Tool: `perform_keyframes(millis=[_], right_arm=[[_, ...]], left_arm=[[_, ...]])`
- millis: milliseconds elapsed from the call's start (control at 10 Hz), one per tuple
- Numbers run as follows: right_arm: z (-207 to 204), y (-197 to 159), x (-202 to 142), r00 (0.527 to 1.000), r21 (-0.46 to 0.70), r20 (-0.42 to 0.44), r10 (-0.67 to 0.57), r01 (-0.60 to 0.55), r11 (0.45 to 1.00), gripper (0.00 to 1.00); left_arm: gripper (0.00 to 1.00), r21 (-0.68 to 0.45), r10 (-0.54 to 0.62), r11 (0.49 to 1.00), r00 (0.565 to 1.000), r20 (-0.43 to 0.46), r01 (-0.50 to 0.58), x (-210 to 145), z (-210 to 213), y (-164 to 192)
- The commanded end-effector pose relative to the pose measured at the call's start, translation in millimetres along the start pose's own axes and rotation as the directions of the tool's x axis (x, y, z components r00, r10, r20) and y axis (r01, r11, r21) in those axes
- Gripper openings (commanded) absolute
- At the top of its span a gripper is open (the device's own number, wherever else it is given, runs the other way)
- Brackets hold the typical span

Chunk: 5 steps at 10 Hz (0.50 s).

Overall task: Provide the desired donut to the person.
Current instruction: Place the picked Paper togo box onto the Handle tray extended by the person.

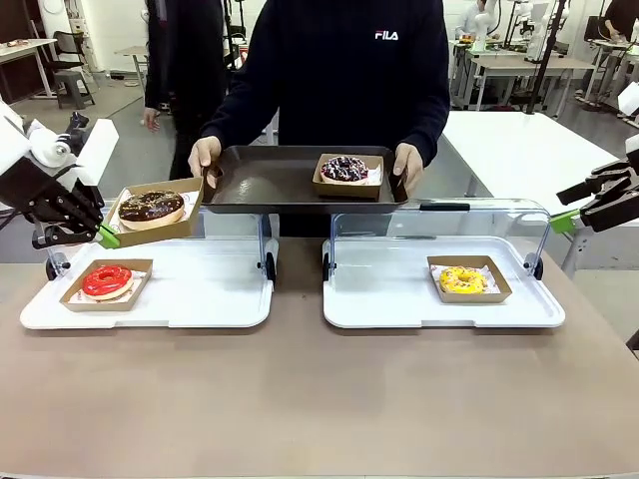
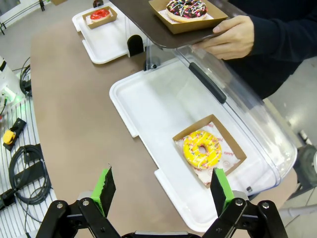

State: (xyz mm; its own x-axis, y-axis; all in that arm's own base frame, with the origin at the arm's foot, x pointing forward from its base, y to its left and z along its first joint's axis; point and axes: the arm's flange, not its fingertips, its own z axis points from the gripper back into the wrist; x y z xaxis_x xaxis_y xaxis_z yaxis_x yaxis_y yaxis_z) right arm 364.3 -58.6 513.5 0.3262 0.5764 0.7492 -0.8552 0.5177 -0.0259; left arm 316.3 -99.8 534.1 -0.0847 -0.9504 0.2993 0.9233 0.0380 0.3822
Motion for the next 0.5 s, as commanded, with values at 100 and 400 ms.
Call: perform_keyframes(millis=[100,400], right_arm=[[0,0,-2,1.0,0.008,0.004,0.012,-0.012,1.0,1.0],[0,0,-2,1.0,0.008,0.004,0.012,-0.012,1.0,1.0]], left_arm=[[0.01,0.027,-0.031,0.999,0.999,-0.017,0.032,36,10,38],[0.01,0.007,-0.014,1.0,0.999,-0.044,0.014,106,-1,130]])
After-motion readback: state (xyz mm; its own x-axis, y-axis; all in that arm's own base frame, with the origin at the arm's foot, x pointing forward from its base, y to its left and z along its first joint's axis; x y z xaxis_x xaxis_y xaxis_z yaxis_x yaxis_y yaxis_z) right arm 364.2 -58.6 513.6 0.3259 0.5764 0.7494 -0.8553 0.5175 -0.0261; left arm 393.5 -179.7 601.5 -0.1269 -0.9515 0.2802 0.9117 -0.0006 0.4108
